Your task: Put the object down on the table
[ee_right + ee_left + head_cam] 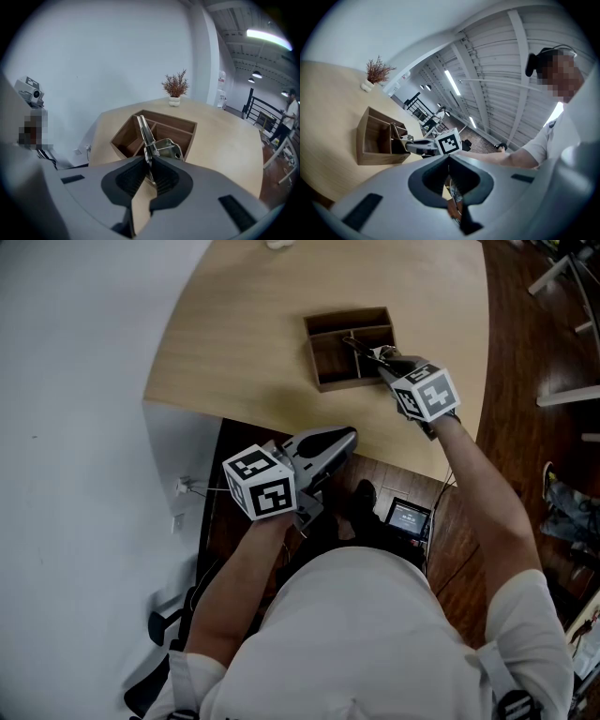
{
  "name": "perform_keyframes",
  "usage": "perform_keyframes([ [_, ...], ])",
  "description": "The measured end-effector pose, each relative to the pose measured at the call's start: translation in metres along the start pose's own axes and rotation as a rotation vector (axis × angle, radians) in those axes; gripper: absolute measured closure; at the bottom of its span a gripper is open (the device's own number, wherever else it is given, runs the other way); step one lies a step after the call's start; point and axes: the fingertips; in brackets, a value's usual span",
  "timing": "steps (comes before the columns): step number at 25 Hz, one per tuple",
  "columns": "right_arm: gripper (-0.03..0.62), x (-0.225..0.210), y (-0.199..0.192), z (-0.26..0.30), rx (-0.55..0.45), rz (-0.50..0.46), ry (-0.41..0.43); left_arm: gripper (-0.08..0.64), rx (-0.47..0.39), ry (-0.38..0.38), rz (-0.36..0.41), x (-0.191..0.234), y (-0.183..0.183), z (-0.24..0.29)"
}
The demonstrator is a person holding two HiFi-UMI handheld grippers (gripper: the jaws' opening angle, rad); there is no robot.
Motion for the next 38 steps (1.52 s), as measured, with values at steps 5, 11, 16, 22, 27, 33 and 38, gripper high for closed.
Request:
perform_keyframes([
  [5,0.577,0.001,0.001,0.0,0.004,0.004,0.002,0.561,0.001,0.004,0.005,0.0,-0.001,0.0],
  [11,0.571,0.004,0.002,0.0,0.015,-0.006,0.01,0.561,-0.007,0.014,0.003,0.004,0.0,0.002],
  [16,0.555,0.001,0.002,0.002,0.017,-0.004,0.004,0.561,-0.008,0.014,-0.001,0.007,0.002,0.004],
  [22,0.524,-0.005,0.004,-0.001,0.002,0.013,-0.013,0.561,-0.012,0.022,-0.01,0.011,-0.001,0.005],
  [27,0.512,-0.007,0.007,-0.008,-0.019,0.02,-0.027,0.561,-0.018,0.029,-0.01,0.012,0.002,0.004],
  [33,0.511,-0.011,0.009,-0.019,-0.035,0.018,-0.054,0.561,-0.027,0.033,-0.005,0.012,0.005,0.004],
  [38,0.511,-0.01,0.01,-0.031,-0.049,0.035,-0.063,0.561,-0.03,0.029,0.002,0.008,0.007,0.005],
])
Point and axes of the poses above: the fingertips, and each gripper's own axes: z forward along the fingers, x to its left, y out of its top, and after that the axes turned 1 degree about y, right-handed
